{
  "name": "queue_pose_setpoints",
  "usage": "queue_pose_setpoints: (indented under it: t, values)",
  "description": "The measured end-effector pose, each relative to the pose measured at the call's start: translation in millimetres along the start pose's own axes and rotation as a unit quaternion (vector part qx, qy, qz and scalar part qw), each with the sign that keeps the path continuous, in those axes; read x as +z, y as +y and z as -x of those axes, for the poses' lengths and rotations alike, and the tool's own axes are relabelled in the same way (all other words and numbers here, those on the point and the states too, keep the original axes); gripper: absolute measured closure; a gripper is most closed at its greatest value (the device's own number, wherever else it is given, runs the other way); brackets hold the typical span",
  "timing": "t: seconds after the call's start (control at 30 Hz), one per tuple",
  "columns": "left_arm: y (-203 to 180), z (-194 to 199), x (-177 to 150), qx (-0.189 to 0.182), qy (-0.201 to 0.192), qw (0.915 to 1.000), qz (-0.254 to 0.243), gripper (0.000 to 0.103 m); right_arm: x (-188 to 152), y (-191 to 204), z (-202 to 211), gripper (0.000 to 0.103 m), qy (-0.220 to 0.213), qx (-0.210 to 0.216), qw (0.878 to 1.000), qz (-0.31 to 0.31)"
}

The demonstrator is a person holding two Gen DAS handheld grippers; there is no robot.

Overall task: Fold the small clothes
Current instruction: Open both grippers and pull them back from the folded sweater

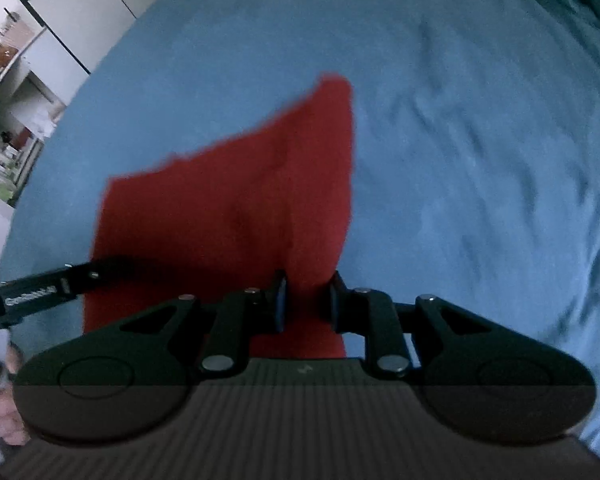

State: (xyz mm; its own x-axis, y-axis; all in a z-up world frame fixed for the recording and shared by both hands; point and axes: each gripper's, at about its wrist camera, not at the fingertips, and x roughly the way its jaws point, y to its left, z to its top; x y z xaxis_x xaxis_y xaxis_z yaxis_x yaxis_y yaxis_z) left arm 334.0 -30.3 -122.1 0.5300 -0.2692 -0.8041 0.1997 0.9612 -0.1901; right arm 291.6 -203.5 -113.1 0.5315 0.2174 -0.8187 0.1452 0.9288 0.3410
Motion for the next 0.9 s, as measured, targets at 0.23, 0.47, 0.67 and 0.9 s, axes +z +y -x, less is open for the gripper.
queue_pose_setpoints:
  t: [0.23,0.47,0.67,0.9]
  values:
    - [-24,12,8,0.059,-0.028,0.9968,-0.046,0.026,8,5,14,0.013,-0.016,0.008,0.999,0.037]
    - [-6,30,-9,0.104,-0.039,0.9924,-0.054,0.017,2,5,39,0.000,-0.043,-0.044,0.994,0.091]
    - [12,-9,-54,0.112,-0.058,0.9890,-0.077,0.017,-25,-22,8,0.000,-0.055,-0.057,0.991,0.109]
    - [25,-4,-64,0.083,-0.120,0.9882,-0.045,0.020,-55,-37,2,0.000,-0.135,-0.042,0.983,0.114]
